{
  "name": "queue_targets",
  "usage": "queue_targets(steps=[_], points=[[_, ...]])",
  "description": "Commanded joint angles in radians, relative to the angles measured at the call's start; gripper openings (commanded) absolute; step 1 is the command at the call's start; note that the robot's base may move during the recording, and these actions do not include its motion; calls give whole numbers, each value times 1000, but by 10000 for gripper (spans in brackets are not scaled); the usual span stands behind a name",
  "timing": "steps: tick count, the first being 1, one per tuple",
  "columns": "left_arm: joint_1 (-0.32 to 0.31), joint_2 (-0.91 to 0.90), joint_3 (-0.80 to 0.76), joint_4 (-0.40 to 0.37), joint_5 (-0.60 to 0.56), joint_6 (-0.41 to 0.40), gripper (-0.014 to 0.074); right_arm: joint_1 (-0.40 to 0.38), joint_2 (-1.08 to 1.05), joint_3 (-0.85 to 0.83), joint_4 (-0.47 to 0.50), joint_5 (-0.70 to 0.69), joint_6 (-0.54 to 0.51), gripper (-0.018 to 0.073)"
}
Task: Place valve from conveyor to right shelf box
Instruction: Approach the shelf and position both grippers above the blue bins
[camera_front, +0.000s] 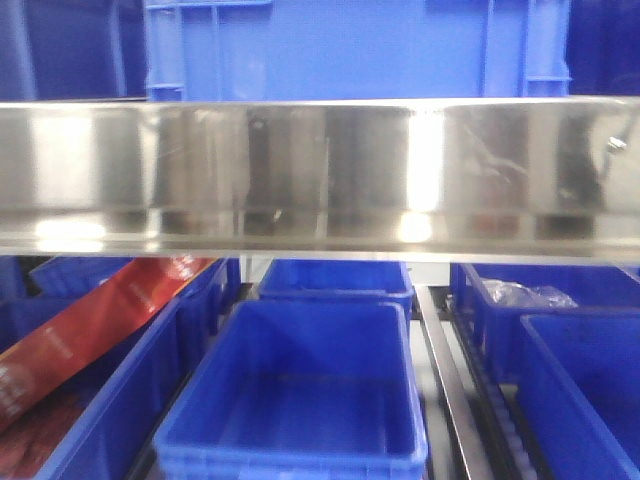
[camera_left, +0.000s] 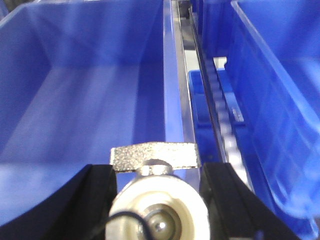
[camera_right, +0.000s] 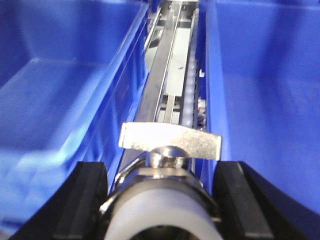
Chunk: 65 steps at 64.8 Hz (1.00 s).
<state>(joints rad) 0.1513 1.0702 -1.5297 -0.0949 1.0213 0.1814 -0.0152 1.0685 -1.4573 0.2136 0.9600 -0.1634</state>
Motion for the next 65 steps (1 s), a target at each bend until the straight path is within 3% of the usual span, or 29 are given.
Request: queue_targets(steps=[1, 65], points=[[5, -8, -9, -9, -45, -8, -111, 0, -14, -19, 1, -64, -3, -162], [5, -8, -9, -9, -45, -8, -111, 0, -14, -19, 1, -64, -3, -162]])
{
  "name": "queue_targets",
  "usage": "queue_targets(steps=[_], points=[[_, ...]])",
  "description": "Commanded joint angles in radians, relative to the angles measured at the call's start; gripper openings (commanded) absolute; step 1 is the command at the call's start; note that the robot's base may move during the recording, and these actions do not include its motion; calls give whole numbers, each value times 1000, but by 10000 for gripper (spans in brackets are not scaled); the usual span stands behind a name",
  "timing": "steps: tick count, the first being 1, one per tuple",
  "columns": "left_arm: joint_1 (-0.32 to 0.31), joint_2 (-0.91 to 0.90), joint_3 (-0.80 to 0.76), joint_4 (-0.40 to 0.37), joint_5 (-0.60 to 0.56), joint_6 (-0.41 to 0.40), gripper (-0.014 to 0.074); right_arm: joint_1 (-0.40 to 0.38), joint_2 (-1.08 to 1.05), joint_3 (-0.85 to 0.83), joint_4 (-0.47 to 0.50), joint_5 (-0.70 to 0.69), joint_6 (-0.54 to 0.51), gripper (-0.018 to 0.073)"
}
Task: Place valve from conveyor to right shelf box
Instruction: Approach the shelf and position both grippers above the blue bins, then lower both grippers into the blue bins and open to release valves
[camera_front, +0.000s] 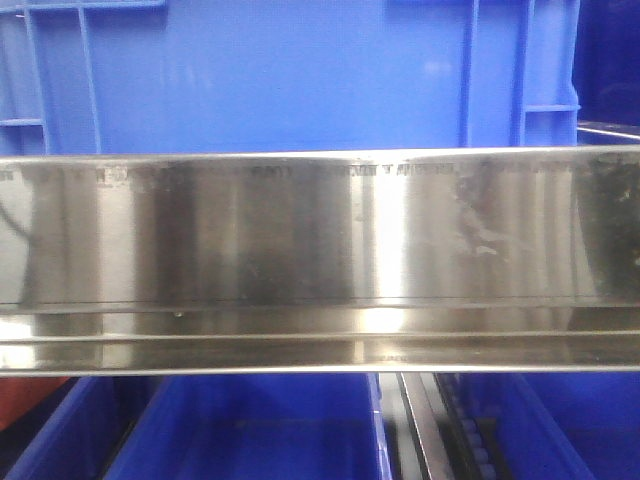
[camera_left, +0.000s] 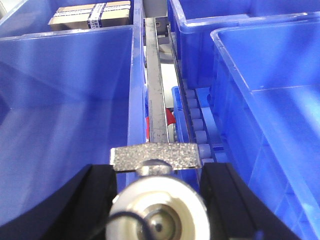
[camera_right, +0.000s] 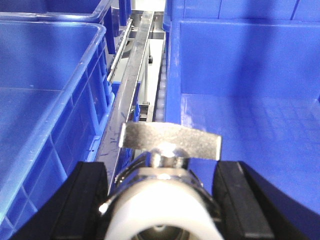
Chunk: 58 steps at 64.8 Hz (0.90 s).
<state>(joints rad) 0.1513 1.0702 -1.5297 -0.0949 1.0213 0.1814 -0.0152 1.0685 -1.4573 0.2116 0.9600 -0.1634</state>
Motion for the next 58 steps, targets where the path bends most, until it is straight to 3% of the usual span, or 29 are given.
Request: queue_targets(steps=[1, 58], points=[[5, -8, -9, -9, -45, -8, -111, 0, -14, -19, 3, -64, -3, -162], [5, -8, -9, -9, -45, -8, -111, 0, -14, -19, 3, -64, -3, -162]])
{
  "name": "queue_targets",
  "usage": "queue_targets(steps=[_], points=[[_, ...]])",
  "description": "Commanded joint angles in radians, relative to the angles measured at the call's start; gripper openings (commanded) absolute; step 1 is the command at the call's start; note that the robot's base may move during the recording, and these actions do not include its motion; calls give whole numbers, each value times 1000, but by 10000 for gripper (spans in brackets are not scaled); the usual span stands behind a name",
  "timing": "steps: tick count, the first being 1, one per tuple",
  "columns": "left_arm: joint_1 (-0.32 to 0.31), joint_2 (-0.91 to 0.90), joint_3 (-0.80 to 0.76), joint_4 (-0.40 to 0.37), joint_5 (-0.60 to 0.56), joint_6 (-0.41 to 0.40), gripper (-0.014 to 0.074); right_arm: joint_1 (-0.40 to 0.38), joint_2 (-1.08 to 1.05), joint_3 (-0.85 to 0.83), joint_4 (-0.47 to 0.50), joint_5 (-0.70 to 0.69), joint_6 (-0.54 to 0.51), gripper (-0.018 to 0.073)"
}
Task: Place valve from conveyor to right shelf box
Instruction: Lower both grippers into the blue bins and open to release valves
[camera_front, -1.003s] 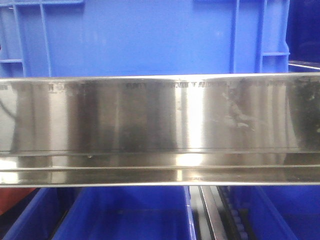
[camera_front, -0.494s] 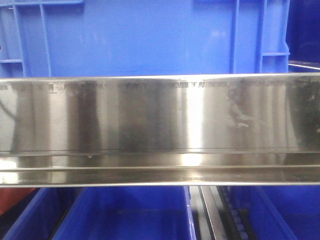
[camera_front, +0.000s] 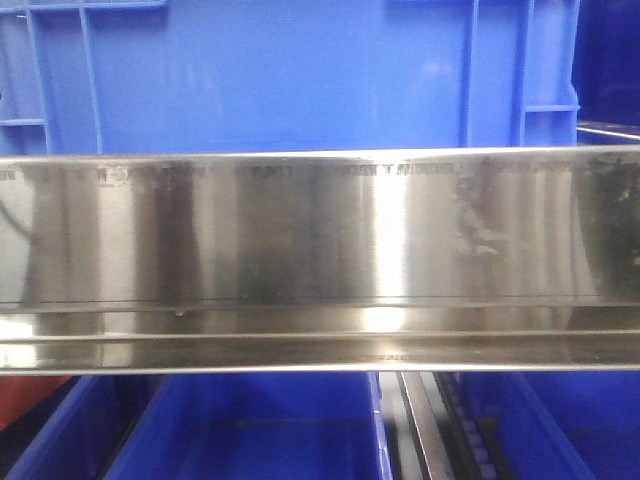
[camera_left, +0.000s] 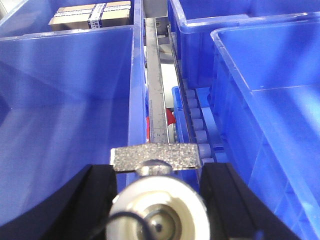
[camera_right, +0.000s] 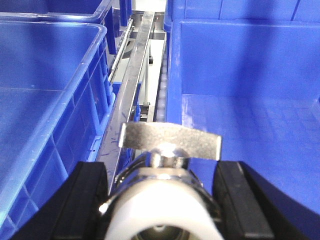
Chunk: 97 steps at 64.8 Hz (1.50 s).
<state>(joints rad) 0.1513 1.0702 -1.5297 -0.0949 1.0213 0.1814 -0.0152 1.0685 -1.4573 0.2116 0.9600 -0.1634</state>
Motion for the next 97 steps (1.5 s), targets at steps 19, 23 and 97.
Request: queue_targets(steps=[19, 23, 97], points=[[5, -8, -9, -9, -51, -8, -111, 0, -14, -19, 9, -84, -3, -162], [5, -8, -9, -14, -75, -8, -111, 0, -14, -19, 15, -86, -3, -162], [-534, 670, -416, -110, -66, 47, -111, 456, 690, -517, 103, 95, -65, -162]])
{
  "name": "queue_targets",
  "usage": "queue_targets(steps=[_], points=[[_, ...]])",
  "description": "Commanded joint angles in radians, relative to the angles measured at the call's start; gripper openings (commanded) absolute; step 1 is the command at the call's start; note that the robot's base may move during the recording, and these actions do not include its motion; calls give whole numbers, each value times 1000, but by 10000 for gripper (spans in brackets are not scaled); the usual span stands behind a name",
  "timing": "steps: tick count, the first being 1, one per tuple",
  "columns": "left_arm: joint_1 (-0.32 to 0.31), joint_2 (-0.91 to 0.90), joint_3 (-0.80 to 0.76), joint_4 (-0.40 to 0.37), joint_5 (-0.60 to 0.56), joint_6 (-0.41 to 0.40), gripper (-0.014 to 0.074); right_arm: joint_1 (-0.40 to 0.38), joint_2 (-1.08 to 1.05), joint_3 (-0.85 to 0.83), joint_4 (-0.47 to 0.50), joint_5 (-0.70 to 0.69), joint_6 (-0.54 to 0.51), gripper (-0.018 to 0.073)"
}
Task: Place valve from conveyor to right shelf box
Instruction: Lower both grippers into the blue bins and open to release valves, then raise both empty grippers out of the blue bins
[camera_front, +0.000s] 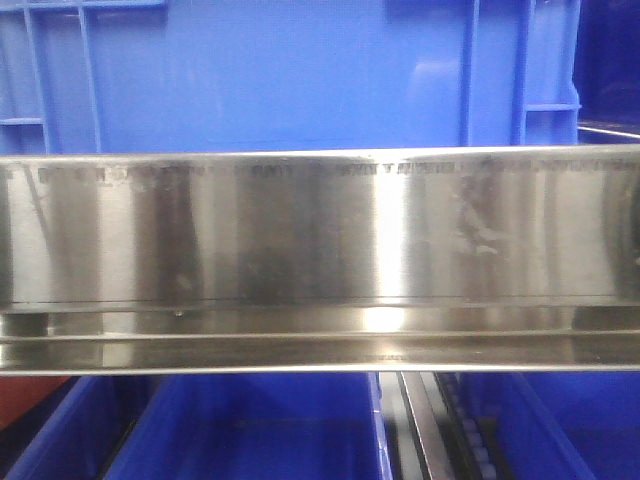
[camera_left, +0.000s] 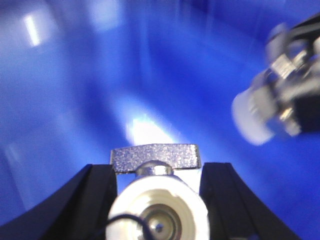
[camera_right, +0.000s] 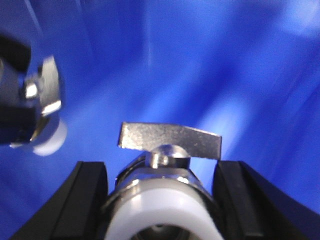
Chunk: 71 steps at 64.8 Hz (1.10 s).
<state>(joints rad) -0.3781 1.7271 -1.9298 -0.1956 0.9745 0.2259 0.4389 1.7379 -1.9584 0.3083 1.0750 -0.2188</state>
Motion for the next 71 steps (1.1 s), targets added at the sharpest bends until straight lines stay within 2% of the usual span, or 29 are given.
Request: queue_targets(steps=[1, 12, 17, 22, 27, 34, 39, 42, 50, 59, 63, 71], points=[[-5, 19, -16, -10, -20, 2, -111, 2, 26, -16, 7, -18, -10, -162], [-5, 64, -16, -3, 7, 2, -109, 2, 72, -16, 7, -11, -10, -156], [-5, 73, -16, -1, 33, 2, -75, 2, 74, -16, 7, -4, -10, -95], [-5, 76, -16, 1, 58, 2, 24, 2, 74, -16, 7, -3, -10, 29], [-5, 78, -16, 1, 62, 2, 177, 2, 74, -16, 7, -3, -10, 202], [-5, 78, -16, 1, 64, 2, 430, 2, 72, -16, 7, -3, -10, 437], [-5, 78, -16, 1, 66, 2, 627, 2, 68, -16, 7, -3, -10, 535], [-5, 75, -16, 1, 69, 0, 607, 2, 64, -16, 7, -3, -10, 557], [-5, 62, -18, 4, 78, 0, 520, 2, 43, -16, 7, -7, -10, 554], [-5, 22, -18, 6, 78, 0, 496, 2, 2, -16, 7, -7, -10, 482], [-5, -5, -18, 17, 80, 0, 496, 2, -24, -16, 7, -9, -10, 412], [-5, -69, -18, 43, 85, 0, 450, 0, -80, -16, 7, -13, -10, 198]])
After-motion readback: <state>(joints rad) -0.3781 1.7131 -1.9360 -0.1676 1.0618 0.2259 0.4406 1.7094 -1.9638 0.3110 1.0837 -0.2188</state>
